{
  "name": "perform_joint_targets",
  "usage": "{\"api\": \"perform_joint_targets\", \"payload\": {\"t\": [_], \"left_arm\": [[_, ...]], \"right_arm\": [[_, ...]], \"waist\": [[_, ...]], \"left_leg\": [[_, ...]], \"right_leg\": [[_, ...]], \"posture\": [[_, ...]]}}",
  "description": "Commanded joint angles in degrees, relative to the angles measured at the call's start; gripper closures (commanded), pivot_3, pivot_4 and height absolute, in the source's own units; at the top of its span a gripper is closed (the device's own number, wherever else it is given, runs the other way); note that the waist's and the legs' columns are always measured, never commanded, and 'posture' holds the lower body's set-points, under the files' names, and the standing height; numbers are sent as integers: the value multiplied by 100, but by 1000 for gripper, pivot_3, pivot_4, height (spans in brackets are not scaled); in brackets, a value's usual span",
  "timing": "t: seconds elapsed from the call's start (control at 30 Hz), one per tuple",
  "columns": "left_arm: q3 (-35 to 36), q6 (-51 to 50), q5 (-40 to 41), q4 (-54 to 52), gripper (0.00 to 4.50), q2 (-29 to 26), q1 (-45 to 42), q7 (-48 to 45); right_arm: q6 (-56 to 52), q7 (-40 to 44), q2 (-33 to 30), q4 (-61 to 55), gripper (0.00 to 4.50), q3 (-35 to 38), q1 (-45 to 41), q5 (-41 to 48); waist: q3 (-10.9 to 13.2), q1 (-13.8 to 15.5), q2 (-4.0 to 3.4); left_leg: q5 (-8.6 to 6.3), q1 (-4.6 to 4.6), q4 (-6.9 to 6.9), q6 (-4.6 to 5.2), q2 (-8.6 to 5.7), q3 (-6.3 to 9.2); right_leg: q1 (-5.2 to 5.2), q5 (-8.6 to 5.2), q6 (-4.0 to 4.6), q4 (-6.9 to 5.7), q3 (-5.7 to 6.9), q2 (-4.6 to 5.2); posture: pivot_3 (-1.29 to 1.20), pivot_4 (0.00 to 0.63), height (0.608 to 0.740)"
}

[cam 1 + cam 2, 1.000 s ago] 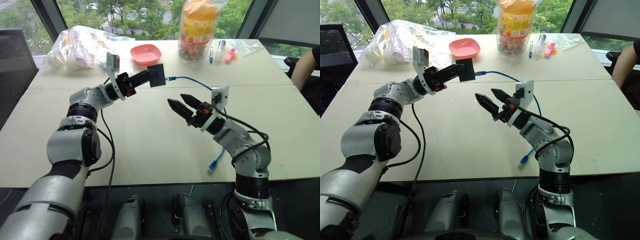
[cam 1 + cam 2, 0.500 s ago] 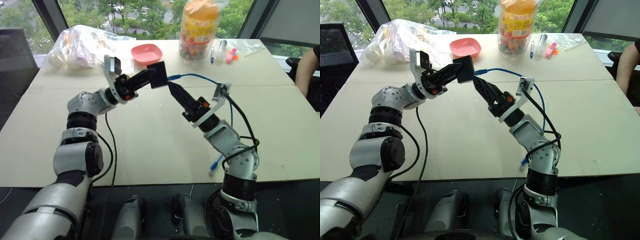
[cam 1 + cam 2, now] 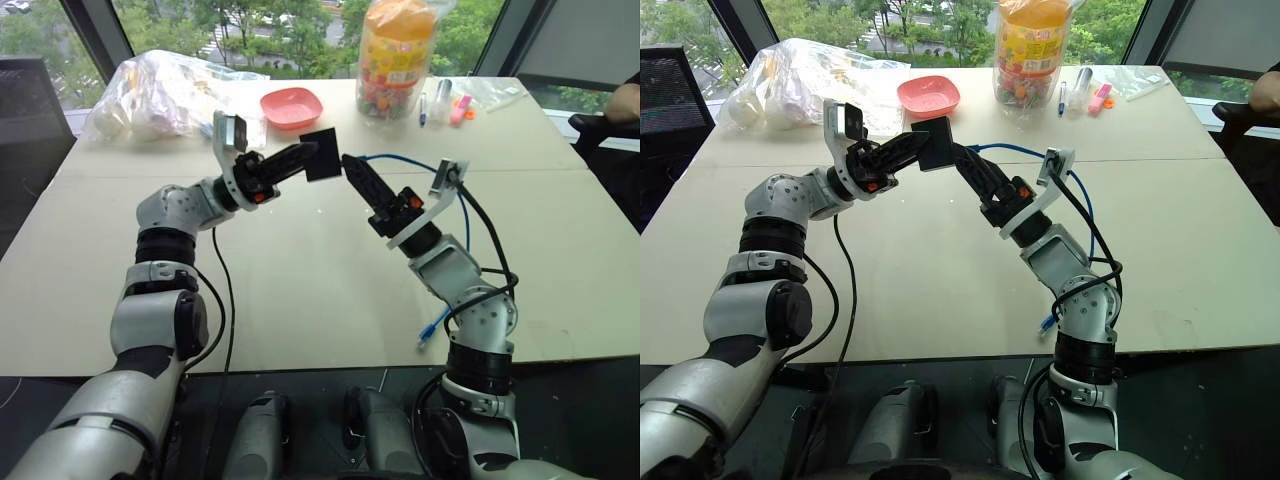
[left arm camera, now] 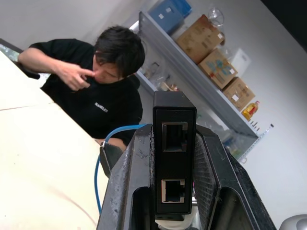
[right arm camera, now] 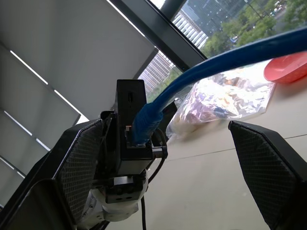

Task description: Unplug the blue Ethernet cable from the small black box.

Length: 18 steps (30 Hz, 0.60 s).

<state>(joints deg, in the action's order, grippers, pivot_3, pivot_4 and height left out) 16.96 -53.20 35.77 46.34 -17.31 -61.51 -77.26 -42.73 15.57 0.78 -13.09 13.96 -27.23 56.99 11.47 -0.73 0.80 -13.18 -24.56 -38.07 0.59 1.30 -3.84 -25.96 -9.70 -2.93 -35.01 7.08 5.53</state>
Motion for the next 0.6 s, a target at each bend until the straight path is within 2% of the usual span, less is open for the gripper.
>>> {"api": "perform_joint_targets", "payload": {"t": [0.03,0.13,0.33,0.37,0.6], "left_arm": [[7,-6,188,-237,4028,-29,-49,-57],[-5,-13,201,-262,4028,-25,-43,-43],[-26,-4,224,-275,4028,0,-21,-6],[-26,-5,229,-277,4028,2,-16,1],[20,110,239,-220,4028,5,-10,120]], "right_arm": [[141,18,-31,-47,119,-52,-150,90],[176,28,-44,-38,981,-88,-146,84],[281,54,-50,33,4146,-141,-163,77],[293,54,-54,41,4465,-159,-164,75],[295,-15,-66,99,4465,-182,-151,81]], "waist": [[0,0,0],[0,1,0],[0,-2,0],[0,-1,0],[0,3,0]], "left_leg": [[0,0,0,0,0,0],[0,-1,0,0,0,0],[0,-6,0,0,0,0],[0,-7,0,0,0,0],[0,-24,0,0,0,-3]], "right_leg": [[0,0,0,0,0,0],[0,0,0,1,0,0],[-6,0,0,1,0,0],[-8,0,0,1,0,0],[-27,1,0,0,-2,0]], "posture": [[0,150,740],[0,150,740],[0,150,740],[0,150,740],[0,150,740]]}}
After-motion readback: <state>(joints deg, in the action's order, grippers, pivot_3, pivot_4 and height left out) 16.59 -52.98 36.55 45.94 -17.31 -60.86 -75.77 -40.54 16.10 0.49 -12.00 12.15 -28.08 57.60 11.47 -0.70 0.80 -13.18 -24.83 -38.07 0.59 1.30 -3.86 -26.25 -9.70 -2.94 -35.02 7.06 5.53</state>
